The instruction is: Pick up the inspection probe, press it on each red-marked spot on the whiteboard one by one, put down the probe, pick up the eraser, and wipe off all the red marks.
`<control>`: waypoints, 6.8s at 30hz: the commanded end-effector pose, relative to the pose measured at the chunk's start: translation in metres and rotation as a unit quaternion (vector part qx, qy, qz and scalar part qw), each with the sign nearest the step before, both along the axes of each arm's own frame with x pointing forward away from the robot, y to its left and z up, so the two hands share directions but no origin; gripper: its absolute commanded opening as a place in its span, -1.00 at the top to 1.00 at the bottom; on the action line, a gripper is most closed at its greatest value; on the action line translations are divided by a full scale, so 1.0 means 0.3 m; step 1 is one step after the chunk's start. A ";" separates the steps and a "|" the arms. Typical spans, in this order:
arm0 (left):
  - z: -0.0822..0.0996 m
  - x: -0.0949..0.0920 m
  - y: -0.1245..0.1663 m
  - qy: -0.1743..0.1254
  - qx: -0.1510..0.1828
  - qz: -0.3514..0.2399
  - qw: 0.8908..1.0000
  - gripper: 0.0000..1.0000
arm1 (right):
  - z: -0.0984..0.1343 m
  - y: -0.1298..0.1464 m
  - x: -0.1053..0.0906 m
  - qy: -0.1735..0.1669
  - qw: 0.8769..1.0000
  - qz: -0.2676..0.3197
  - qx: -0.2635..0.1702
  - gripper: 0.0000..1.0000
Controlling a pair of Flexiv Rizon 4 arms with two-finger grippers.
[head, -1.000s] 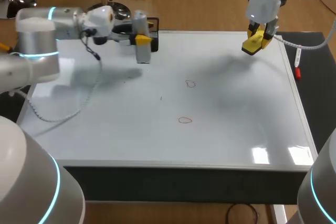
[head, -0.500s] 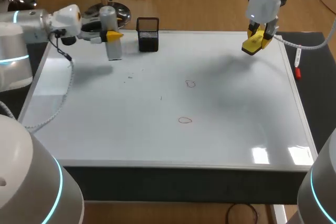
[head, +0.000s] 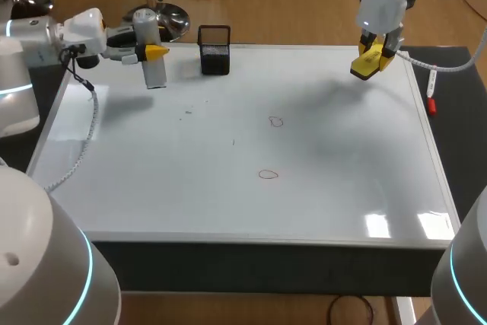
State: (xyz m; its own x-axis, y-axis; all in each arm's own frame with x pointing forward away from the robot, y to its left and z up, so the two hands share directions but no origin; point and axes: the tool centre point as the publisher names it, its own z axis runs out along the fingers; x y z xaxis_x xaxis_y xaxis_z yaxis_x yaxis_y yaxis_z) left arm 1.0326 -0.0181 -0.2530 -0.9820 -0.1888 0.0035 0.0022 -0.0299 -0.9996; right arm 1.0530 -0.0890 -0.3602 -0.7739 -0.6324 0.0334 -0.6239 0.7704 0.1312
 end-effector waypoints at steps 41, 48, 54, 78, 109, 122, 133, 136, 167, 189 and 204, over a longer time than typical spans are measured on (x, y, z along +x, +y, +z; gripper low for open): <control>0.012 -0.016 -0.004 0.000 0.002 0.026 1.000 1.00 | 0.062 0.521 -0.297 -0.012 0.973 0.228 0.022 1.00; 0.012 -0.016 -0.004 0.000 0.002 0.026 1.000 1.00 | 0.017 0.639 -0.389 0.002 0.966 0.257 0.023 1.00; 0.012 -0.016 -0.004 0.000 0.002 0.026 1.000 1.00 | -0.039 0.724 -0.448 0.017 0.960 0.277 0.034 1.00; 0.012 -0.016 -0.004 0.000 0.002 0.026 1.000 1.00 | -0.180 0.895 -0.486 0.042 0.945 0.320 0.046 1.00; 0.012 -0.016 -0.004 0.000 0.002 0.026 1.000 1.00 | -0.271 0.811 -0.502 0.059 0.955 0.290 0.028 1.00; 0.012 -0.016 -0.004 0.000 0.002 0.026 1.000 1.00 | -0.311 0.726 -0.547 0.079 0.961 0.265 0.027 1.00; 0.012 -0.016 -0.004 0.000 0.002 0.026 1.000 1.00 | -0.319 0.629 -0.577 0.090 0.968 0.235 0.014 1.00; 0.012 -0.016 -0.004 0.000 0.002 0.026 1.000 1.00 | -0.318 0.624 -0.578 0.090 0.968 0.233 0.013 1.00; 0.012 -0.016 -0.004 0.000 0.002 0.026 1.000 1.00 | -0.001 0.544 -0.440 -0.010 0.976 0.215 -0.021 1.00; 0.012 -0.016 -0.004 0.000 0.002 0.026 1.000 1.00 | -0.005 0.327 -0.045 0.020 0.988 0.154 -0.014 1.00; 0.012 -0.016 -0.004 0.000 0.002 0.026 1.000 1.00 | -0.047 0.197 0.136 0.029 0.996 0.083 -0.031 1.00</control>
State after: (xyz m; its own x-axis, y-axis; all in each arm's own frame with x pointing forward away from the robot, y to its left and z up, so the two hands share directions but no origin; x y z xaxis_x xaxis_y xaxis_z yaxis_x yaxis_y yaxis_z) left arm 1.0293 -0.0187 -0.2509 -0.9718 -0.2356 0.0047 0.0018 -0.0271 -0.9996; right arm 1.0840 -0.0278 -0.3712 -0.6568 -0.7483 0.0933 -0.7417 0.6634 0.0993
